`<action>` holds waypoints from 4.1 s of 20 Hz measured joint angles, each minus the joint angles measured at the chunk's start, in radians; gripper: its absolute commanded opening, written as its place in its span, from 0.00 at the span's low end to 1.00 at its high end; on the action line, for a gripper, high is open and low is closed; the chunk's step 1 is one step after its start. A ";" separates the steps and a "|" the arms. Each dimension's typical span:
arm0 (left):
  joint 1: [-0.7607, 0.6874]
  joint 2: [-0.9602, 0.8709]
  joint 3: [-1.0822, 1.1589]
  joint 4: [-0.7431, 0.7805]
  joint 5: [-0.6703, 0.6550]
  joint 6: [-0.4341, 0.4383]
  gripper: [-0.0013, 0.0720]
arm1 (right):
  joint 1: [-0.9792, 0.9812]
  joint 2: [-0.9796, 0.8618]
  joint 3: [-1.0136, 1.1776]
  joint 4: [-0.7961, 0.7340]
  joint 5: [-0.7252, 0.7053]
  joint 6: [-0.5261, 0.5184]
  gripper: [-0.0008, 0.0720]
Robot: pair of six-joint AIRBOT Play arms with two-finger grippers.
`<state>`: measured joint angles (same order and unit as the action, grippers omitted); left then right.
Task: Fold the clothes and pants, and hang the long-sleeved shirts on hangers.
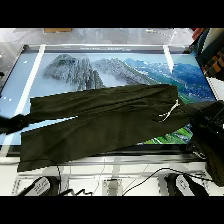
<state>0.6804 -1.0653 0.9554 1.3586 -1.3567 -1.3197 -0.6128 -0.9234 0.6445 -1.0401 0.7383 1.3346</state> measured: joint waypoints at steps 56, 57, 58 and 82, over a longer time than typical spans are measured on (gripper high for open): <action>0.478 -0.078 -0.154 -0.910 -0.170 0.703 0.04 | 0.002 0.342 0.211 -0.217 0.280 -0.041 0.06; 0.477 -0.079 -0.150 -0.965 -0.158 0.710 0.04 | 0.002 0.350 0.230 -0.241 0.329 -0.025 0.06; 0.474 -0.079 -0.147 -1.002 -0.150 0.710 0.04 | 0.002 0.355 0.246 -0.258 0.376 -0.009 0.06; -0.269 -0.401 0.083 -1.280 0.854 0.439 0.04 | 0.016 -0.331 0.357 0.123 -0.175 0.226 0.06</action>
<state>0.4110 -1.4658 1.0386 0.0784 -0.5030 -0.8810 -0.5968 -1.2541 1.0012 -0.9169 0.5636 1.5604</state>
